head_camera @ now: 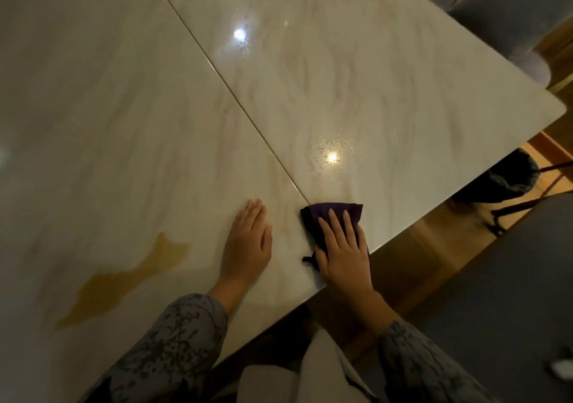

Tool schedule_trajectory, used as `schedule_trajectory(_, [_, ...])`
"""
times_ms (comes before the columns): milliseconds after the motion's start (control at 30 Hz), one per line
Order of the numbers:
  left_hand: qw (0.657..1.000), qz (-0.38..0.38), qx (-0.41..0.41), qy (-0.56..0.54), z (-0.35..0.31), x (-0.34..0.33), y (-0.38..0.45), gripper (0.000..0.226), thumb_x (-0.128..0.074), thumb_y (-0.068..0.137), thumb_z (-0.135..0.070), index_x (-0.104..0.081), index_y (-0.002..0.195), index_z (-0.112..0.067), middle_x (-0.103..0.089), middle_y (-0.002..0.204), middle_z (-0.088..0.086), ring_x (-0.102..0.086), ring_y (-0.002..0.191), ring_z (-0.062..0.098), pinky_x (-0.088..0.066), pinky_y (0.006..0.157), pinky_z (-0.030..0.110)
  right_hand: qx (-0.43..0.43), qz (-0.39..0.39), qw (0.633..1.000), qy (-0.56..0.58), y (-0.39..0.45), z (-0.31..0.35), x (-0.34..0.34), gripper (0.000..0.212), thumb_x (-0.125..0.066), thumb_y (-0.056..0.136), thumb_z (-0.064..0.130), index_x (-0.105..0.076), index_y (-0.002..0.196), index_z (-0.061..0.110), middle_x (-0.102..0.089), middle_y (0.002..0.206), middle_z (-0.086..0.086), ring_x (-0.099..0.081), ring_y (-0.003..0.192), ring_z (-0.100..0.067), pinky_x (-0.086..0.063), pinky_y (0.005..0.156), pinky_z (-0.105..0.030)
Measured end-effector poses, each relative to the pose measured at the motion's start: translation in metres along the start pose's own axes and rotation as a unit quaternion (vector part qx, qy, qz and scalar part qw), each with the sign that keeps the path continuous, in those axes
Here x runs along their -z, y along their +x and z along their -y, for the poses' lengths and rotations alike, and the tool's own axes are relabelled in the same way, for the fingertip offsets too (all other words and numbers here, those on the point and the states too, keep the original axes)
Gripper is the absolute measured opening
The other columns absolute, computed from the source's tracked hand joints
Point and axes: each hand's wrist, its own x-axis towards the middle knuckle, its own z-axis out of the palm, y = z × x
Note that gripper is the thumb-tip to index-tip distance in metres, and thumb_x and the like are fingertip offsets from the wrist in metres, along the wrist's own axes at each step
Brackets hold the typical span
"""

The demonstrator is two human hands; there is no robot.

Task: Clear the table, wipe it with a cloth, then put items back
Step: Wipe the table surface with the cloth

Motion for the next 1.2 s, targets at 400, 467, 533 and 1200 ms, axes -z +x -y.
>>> schedule_trajectory(400, [0.996, -0.04, 0.048, -0.067, 0.0, 0.013, -0.009, 0.038, -0.043, 0.098, -0.017, -0.06, 0.129, -0.004, -0.058, 0.133, 0.01, -0.044, 0.133, 0.021, -0.037, 0.112, 0.035, -0.08, -0.004, 0.997, 0.008, 0.058, 0.04, 0.002, 0.061, -0.022, 0.099, 0.046, -0.022, 0.154, 0.02, -0.014, 0.162, -0.01, -0.001, 0.149, -0.034, -0.003, 0.12, -0.052])
schedule_trajectory(467, [0.997, -0.022, 0.054, -0.051, 0.0, 0.014, -0.019, 0.04, -0.042, 0.099, -0.017, -0.053, 0.136, -0.004, -0.053, 0.141, 0.009, -0.038, 0.138, 0.019, -0.032, 0.115, 0.033, -0.047, 0.003, 0.999, 0.008, 0.053, 0.047, 0.002, 0.061, -0.023, 0.099, 0.046, -0.021, 0.154, 0.02, -0.013, 0.162, -0.009, -0.001, 0.149, -0.034, -0.004, 0.12, -0.053])
schedule_trajectory(533, [0.997, -0.007, 0.055, -0.046, 0.002, 0.017, -0.032, 0.043, -0.041, 0.1, -0.016, -0.047, 0.141, -0.004, -0.047, 0.146, 0.009, -0.033, 0.142, 0.017, -0.029, 0.117, 0.033, 0.001, 0.012, 1.0, 0.013, 0.042, 0.054, 0.001, 0.062, -0.025, 0.098, 0.047, -0.023, 0.153, 0.021, -0.015, 0.161, -0.009, -0.002, 0.149, -0.034, -0.005, 0.12, -0.053])
schedule_trajectory(1200, [0.984, 0.143, -0.106, 0.01, 0.085, 0.092, -0.136, 0.053, -0.03, 0.103, -0.032, -0.034, 0.149, -0.006, -0.029, 0.157, 0.004, -0.013, 0.147, 0.01, -0.004, 0.119, 0.017, -0.131, 0.003, 0.991, 0.02, -0.005, 0.131, -0.017, 0.065, -0.02, 0.096, 0.052, -0.018, 0.155, 0.024, -0.009, 0.163, -0.006, 0.003, 0.15, -0.029, 0.001, 0.12, -0.05])
